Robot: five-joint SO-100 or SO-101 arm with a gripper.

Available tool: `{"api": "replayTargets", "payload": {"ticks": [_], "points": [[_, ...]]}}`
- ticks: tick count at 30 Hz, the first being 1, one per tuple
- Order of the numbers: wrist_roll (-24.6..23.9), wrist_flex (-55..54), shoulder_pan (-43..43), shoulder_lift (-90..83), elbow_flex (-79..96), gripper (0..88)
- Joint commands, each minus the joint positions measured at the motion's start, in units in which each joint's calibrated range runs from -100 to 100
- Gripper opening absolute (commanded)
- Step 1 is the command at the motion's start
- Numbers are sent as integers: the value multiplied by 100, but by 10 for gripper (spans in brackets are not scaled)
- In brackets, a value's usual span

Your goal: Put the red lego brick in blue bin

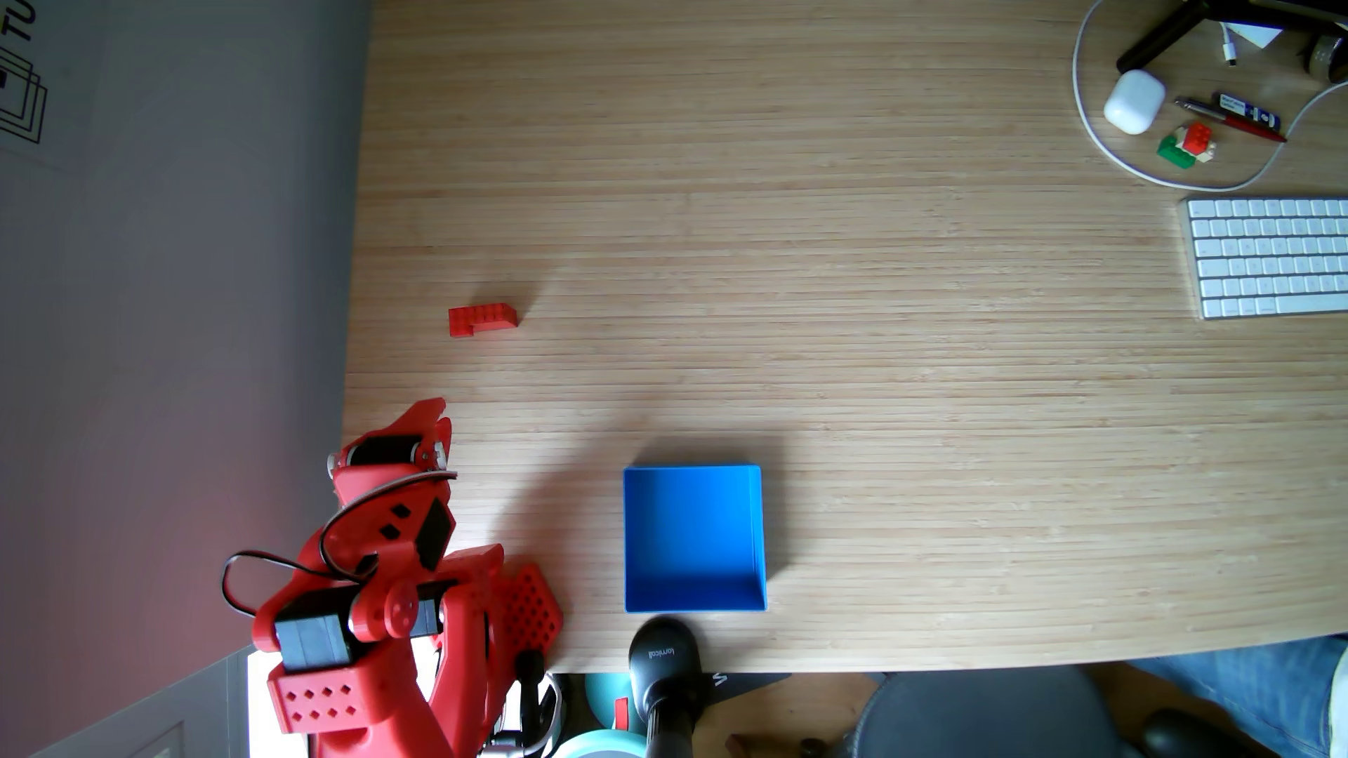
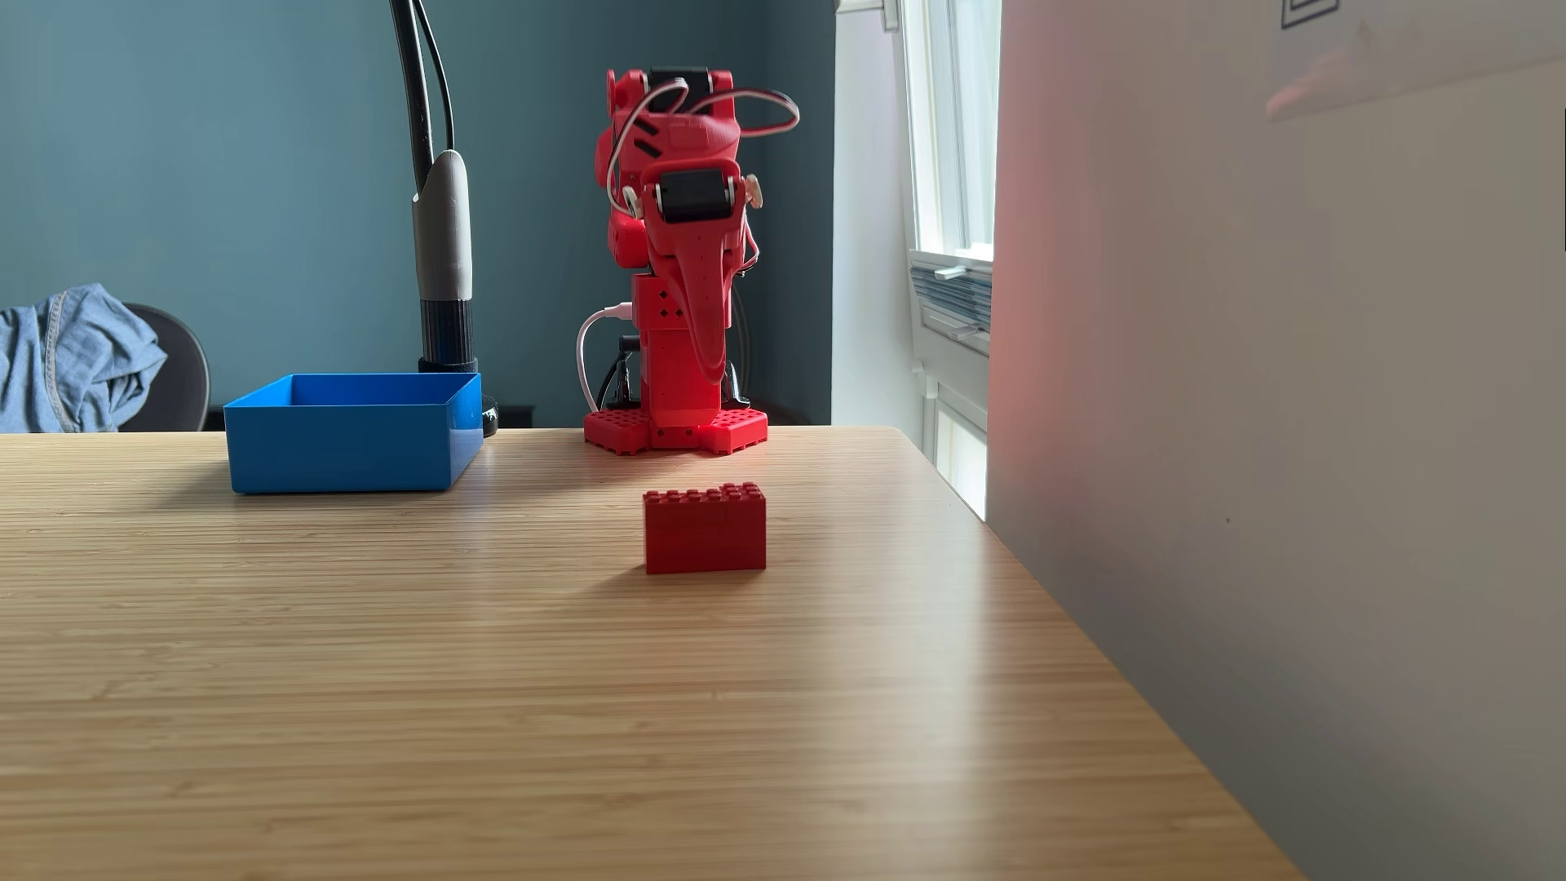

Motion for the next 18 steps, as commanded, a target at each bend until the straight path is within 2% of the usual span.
{"api": "replayTargets", "payload": {"ticks": [1,10,18], "points": [[20,149,-13,1259,-1324,199],[-20,205,181,3214,-2967,257],[83,197,520,4838,-4391,271]]}}
